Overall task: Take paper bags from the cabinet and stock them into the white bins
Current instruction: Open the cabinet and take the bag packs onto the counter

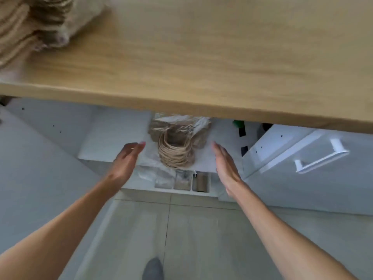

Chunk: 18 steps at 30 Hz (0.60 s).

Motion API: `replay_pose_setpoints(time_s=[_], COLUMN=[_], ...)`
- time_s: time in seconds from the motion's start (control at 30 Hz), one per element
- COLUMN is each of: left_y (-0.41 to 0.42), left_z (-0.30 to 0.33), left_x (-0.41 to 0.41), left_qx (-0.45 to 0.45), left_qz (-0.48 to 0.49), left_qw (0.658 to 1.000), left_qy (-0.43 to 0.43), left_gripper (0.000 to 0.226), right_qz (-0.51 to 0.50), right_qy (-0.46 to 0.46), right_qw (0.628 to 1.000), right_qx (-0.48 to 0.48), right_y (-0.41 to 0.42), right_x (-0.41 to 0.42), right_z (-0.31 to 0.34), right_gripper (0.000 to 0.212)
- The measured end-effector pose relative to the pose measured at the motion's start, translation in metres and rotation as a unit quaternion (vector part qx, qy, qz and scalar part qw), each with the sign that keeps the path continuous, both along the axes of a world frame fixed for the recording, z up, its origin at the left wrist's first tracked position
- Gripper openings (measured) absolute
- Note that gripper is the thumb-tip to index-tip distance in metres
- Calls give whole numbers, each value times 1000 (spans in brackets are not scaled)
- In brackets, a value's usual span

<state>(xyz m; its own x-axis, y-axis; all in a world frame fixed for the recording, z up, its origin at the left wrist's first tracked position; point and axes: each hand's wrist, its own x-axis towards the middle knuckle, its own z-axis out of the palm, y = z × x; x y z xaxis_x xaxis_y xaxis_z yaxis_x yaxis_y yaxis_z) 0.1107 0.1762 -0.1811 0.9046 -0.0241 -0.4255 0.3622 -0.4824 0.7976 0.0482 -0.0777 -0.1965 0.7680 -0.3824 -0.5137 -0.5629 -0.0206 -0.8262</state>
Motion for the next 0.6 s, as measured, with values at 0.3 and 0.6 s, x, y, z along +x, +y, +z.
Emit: replay_pose_setpoints(time_s=[0.3,0.6], left_y=[-25,-28], left_z=[-44,-57], left_x=[91,77], left_qx=[-103,-134], left_qz=[27,43], left_qw=[991,987], left_qy=[79,76], left_gripper=[61,55], right_qz=[-68,-79], right_qy=[28,67], right_qw=[993,993], right_qx=[88,64], right_y=[-3,15], right_x=[77,61], right_z=[-26,-29], right_gripper=[65,22])
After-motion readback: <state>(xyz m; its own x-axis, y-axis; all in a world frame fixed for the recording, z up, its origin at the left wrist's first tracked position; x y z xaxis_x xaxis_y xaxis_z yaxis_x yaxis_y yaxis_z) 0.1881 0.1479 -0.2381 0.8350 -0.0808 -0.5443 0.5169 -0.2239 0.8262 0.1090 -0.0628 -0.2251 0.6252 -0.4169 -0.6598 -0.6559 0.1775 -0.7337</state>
